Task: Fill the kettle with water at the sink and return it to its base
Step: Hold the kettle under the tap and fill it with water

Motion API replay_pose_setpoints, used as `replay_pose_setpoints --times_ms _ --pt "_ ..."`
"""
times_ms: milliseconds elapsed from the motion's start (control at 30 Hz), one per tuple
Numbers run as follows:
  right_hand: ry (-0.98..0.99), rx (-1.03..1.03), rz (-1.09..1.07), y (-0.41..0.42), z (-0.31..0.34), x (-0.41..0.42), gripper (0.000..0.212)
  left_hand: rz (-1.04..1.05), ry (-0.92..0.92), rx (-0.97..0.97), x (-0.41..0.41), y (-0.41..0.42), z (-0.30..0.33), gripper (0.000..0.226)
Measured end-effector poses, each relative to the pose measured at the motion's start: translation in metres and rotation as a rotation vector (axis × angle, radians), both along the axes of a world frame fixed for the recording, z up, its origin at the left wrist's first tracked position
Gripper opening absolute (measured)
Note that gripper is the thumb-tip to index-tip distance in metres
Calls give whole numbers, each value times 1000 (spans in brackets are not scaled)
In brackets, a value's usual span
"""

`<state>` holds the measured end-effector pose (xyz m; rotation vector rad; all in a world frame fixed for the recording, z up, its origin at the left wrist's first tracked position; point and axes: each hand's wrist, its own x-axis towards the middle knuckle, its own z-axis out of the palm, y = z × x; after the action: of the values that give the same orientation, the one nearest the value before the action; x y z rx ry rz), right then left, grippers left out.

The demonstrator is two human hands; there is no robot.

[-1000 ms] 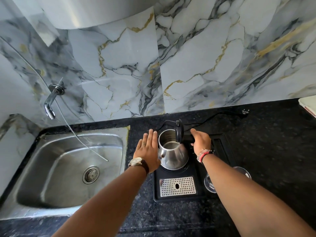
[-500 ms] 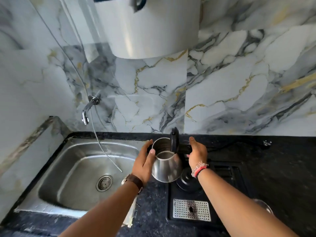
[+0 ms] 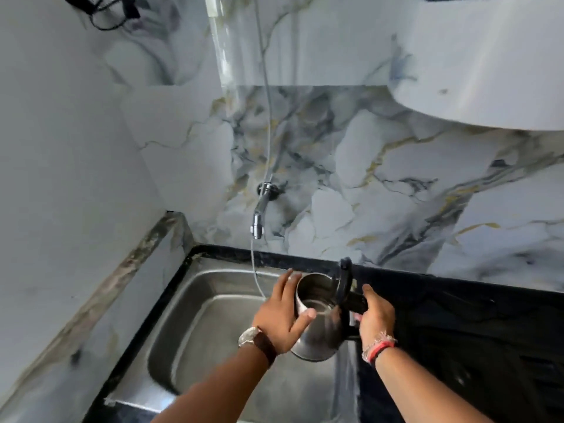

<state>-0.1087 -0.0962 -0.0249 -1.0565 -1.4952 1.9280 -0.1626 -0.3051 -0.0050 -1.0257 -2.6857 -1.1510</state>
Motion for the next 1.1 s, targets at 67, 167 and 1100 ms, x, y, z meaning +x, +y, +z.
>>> replay_pose_setpoints --times_ms 67,167,1100 --pt "-21 22 -19 -30 -4 -26 41 -20 -15 -18 -32 -28 -6 84" --pt "-45 41 -40 -61 -7 -54 32 -38 -52 -32 -68 -55 -12 84" --pt "-102 117 8 -86 -24 -203 59 194 211 -748 -251 -32 58 52"
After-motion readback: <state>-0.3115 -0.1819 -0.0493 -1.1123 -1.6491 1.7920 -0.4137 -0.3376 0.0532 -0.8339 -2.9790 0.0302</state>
